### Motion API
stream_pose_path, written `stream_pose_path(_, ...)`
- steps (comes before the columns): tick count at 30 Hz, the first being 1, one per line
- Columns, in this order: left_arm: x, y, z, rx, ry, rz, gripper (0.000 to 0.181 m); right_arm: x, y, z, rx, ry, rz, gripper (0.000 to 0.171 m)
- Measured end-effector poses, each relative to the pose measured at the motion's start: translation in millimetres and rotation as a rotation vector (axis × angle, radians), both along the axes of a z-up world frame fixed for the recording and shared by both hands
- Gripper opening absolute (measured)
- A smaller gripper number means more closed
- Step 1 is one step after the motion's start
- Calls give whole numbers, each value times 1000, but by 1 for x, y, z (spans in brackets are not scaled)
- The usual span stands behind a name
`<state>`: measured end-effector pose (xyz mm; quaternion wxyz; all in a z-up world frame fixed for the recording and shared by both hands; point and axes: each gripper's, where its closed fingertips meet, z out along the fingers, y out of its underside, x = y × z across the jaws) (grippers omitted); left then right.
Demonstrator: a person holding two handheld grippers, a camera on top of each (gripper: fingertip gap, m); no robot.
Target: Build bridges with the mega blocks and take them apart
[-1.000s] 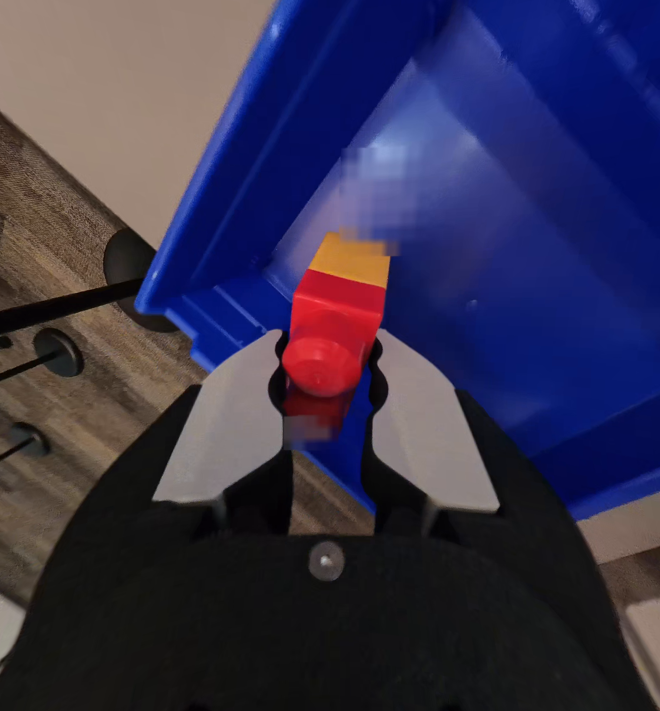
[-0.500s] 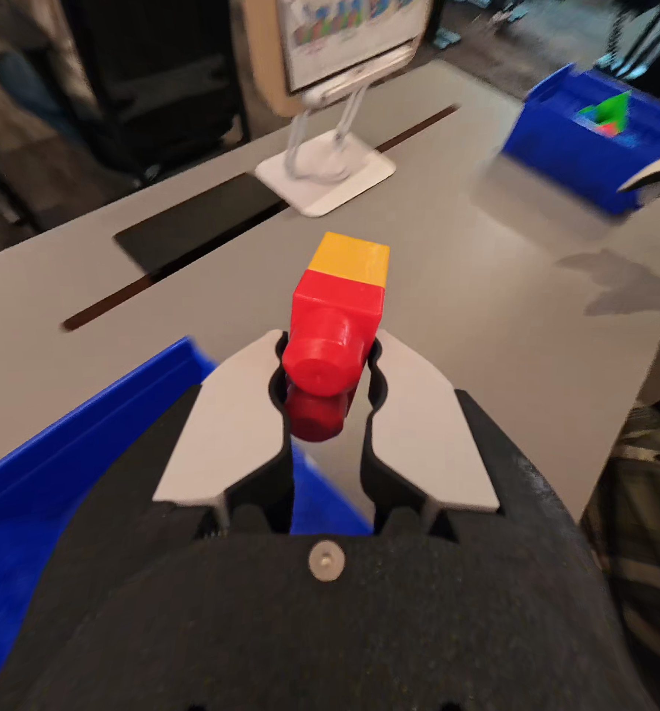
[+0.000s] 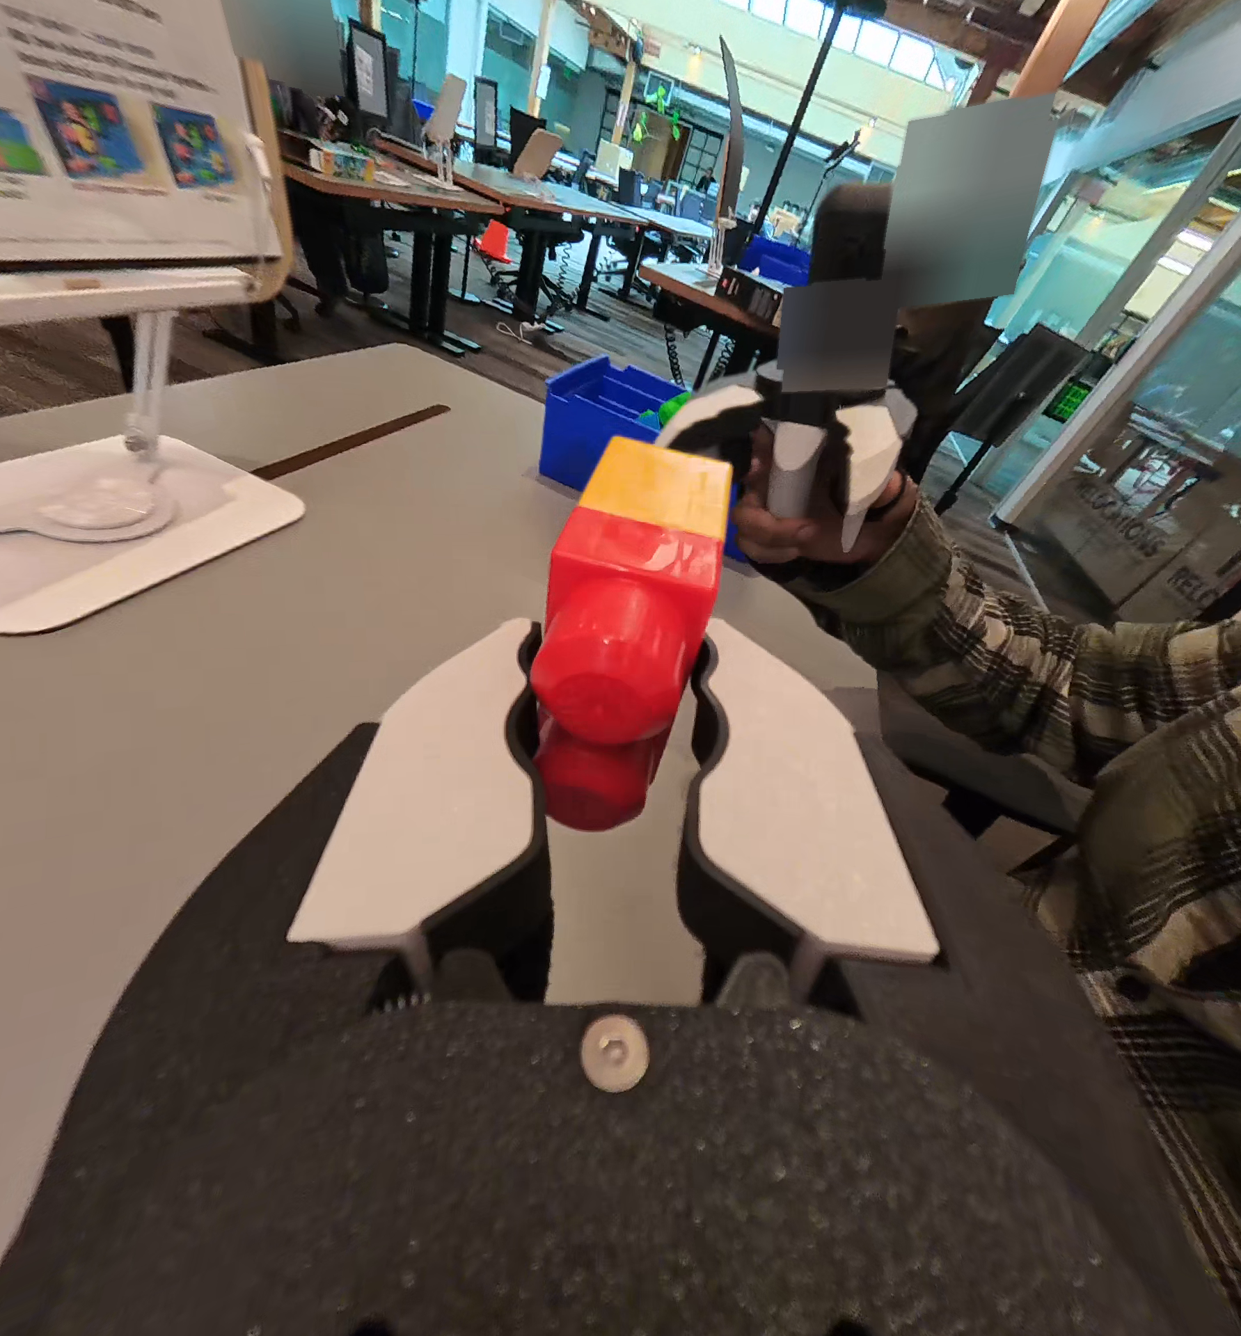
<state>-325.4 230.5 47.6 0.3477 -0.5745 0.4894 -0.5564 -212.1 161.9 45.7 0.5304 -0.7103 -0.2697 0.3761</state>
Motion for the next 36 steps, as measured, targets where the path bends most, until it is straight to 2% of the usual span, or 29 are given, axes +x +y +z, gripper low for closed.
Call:
stream_pose_path(6,25,-35,-19,22,23,-55,40,-38,22,-1,17,13,66,88)
stream_pose_path(12,36,-50,-35,1,49,-86,39,-63,27,-13,-6,-18,137,83)
stream_pose_path(15,39,-53,-37,-14,41,-97,39,-70,26,-16,-8,-4,162,67)
stream_pose_path(17,41,-54,-38,-22,32,-96,39,-75,19,-15,-10,15,226,43)
stream_pose_path(18,42,-54,-38,-27,26,-97,39,-76,17,-14,0,23,241,36)
stream_pose_path(24,42,-62,-40,5,12,-108,37,-71,7,-17,3,-56,279,35)
stream_pose_path(30,8,-24,-36,-54,-54,13,37,16,11,3,20,28,53,35)
stream_pose_path(33,7,-29,-37,-40,-47,1,37,67,2,6,2,-44,-86,35)
stream_pose_path(36,4,-34,-34,-36,-56,-18,37,149,-14,10,-56,-174,-289,35)
